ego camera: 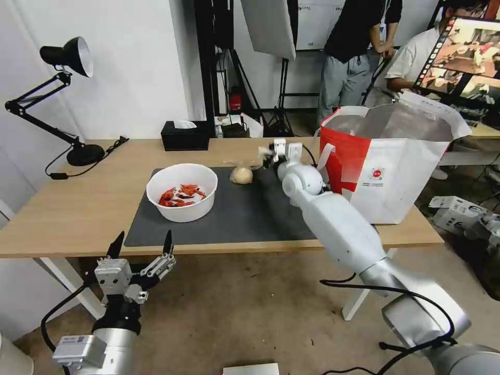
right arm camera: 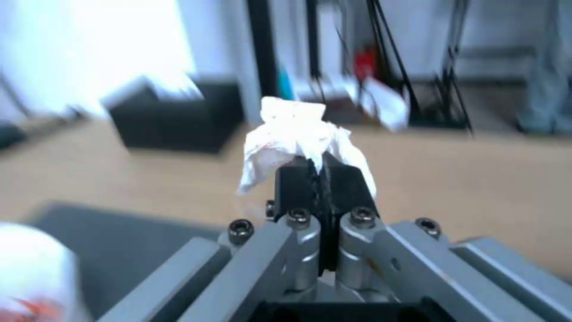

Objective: Pick up the trash from the table and place it into the takeout bag.

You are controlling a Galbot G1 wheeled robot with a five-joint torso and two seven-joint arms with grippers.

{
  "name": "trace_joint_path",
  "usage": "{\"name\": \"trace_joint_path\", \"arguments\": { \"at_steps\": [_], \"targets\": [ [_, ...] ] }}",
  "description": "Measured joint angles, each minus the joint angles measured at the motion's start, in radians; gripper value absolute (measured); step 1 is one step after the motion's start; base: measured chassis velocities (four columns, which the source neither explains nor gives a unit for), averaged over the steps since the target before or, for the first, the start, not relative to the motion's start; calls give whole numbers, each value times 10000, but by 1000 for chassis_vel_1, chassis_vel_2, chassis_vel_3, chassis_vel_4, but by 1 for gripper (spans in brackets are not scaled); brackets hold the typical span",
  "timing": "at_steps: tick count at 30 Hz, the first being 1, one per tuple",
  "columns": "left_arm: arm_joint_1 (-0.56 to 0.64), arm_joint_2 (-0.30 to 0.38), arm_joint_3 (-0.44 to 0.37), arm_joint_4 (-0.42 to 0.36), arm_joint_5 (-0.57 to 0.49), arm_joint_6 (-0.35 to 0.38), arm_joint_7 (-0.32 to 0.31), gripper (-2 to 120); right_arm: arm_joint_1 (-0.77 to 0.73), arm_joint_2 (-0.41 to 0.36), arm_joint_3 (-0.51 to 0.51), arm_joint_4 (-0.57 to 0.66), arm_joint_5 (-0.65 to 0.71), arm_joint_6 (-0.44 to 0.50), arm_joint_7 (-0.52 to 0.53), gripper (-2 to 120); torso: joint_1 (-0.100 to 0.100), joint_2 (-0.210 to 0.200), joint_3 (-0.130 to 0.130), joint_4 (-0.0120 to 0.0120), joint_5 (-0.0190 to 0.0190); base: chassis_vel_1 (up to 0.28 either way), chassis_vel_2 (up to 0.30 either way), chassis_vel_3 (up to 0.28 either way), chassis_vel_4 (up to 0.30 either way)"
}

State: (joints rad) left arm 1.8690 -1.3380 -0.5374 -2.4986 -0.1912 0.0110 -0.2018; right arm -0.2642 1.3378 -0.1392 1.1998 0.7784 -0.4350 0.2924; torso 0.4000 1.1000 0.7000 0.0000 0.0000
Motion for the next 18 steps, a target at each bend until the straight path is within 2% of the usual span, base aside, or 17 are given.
{"name": "trace_joint_path", "arguments": {
  "at_steps": [1, 3, 5, 7, 10, 11, 12, 14, 15, 16, 17, 18],
  "targets": [
    [-4, 0, -8, 0, 0, -7, -1, 100, 181, -223, -172, 749, 379, 1, 81, 0, 0, 0, -1, 0, 0, 0, 0, 0, 0],
    [-6, 0, -8, 0, 0, -9, -1, 100, 239, -284, -211, 957, 467, 1, 112, 0, 0, 0, -1, 1, 0, 0, 0, 0, 0],
    [-35, -1, -8, 0, 1, -25, -4, 100, 616, -637, -266, 2167, 979, -69, 485, 0, -1, 0, -1, 2, 0, 0, 0, 0, 0],
    [-39, 1, -5, 0, 1, -28, -4, 100, 729, -769, -210, 2515, 1197, -166, 690, 0, -1, 0, -1, 4, 0, 0, 0, 0, 0],
    [-47, 53, -31, -2, -20, -30, -4, 100, 1110, -1720, 344, 3672, 1773, -776, 1278, 0, -1, 1, -2, 4, 0, 0, 0, 0, 0],
    [-47, 53, -31, -2, -20, -30, -4, 100, 1110, -1720, 344, 3672, 1773, -776, 1278, 0, -1, 1, -2, 4, 0, 0, 0, 0, 0],
    [-95, 41, -39, -3, -73, -43, -6, 100, 1107, -2837, 800, 4204, 2050, -1036, 1302, 0, -1, 0, -1, 2, 5, 0, 0, 0, 0],
    [-167, 9, 11, -8, -165, -50, -13, 100, 846, -4370, 1438, 4620, 2617, -1241, 1311, 0, -1, 1, -1, -5, 5, 0, 0, 0, 0],
    [-200, -12, 46, -8, -192, -50, -10, 100, 632, -4961, 1717, 4769, 2823, -1341, 1353, 0, -1, 1, -2, -11, 8, 0, 0, 0, 0],
    [-200, -12, 46, -8, -192, -50, -10, 100, 632, -4961, 1717, 4769, 2823, -1341, 1353, 0, -1, 1, -2, -11, 8, 0, 0, 0, 0],
    [-217, -36, 81, -9, -202, -51, -12, 100, 287, -5596, 2027, 4947, 3153, -1485, 1534, 0, -1, 2, -2, -8, 5, 0, 0, 0, 0],
    [-221, -48, 96, -9, -202, -51, -15, 100, 42, -5892, 2222, 5036, 3426, -1594, 1651, 0, -1, 1, -2, -8, 5, 0, 0, 0, 0]
  ]
}}
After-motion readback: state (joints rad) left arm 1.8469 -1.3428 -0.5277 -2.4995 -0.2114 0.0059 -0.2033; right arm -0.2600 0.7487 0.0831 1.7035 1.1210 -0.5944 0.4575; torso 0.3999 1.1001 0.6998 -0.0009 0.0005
